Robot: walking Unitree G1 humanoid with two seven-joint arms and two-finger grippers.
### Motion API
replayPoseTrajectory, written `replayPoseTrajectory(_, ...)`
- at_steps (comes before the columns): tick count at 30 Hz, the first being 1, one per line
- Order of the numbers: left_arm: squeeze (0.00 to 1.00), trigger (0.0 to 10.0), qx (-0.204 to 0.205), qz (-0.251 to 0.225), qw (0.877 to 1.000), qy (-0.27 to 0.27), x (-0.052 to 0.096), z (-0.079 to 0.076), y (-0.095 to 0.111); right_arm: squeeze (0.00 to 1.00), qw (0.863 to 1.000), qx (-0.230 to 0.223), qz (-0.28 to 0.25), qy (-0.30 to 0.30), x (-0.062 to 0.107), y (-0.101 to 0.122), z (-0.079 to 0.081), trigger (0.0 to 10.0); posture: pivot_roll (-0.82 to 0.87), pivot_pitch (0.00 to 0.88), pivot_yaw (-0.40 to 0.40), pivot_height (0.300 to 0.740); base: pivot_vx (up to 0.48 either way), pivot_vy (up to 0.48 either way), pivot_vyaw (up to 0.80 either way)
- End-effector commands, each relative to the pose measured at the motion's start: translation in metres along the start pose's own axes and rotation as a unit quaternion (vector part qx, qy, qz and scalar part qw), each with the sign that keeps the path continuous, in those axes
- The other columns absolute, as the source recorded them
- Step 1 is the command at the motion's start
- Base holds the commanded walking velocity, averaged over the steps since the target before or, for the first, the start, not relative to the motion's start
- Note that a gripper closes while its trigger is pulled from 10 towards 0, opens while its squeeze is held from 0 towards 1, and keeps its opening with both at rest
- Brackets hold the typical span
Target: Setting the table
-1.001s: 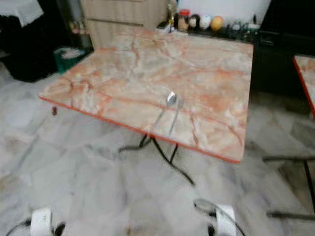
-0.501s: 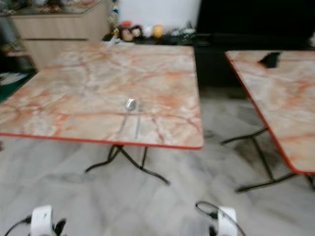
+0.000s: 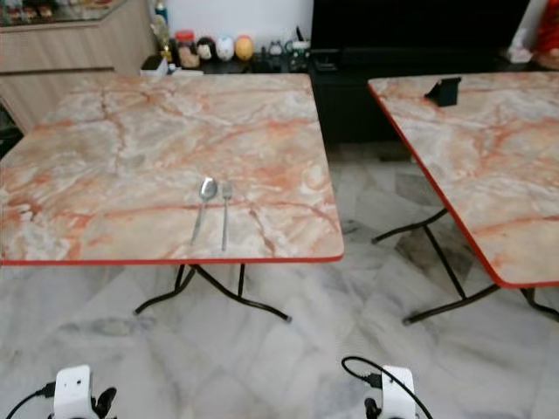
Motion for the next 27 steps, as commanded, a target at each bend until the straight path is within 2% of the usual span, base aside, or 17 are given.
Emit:
replayPoseTrajectory(1, 0.00, 10.0, 0.002, -0.002, 1.000, 0.004, 0.0001, 0.0005, 0.0005, 0.00, 1.000, 0.001, 0.002, -0.001, 0.0003, -0.0015, -0.0018, 10.0, -0.02, 0.000, 0.035, 0.740, 0.000, 0.000, 0.00)
replayPoseTrajectory(7, 0.00, 10.0, 0.002, 0.007, 1.000, 0.009, 0.0007, 0.0018, -0.0033, 0.00, 1.000, 0.004, 0.003, -0.001, 0.0003, -0.0019, -0.0020, 10.0, -0.02, 0.000, 0.035, 0.740, 0.000, 0.000, 0.00)
replayPoseTrajectory(27, 0.00, 10.0, 0.000, 0.006, 1.000, 0.012, -0.0005, 0.0040, -0.0007, 0.00, 1.000, 0.006, 0.003, -0.001, 0.0003, -0.0022, -0.0013, 10.0, -0.03, 0.000, 0.042, 0.740, 0.000, 0.298, 0.00)
Point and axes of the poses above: a point about 5 cm out from each wrist's last joint towards the gripper, its own x axis pointing back from the gripper into the wrist, its own y axis along the axis of the wrist's last joint, z = x × y, the point moved 6 cm from there along -x, pointing out of the wrist towards the gripper, and after that the axes turned 10 degrees about -x, right-handed, at the moved point
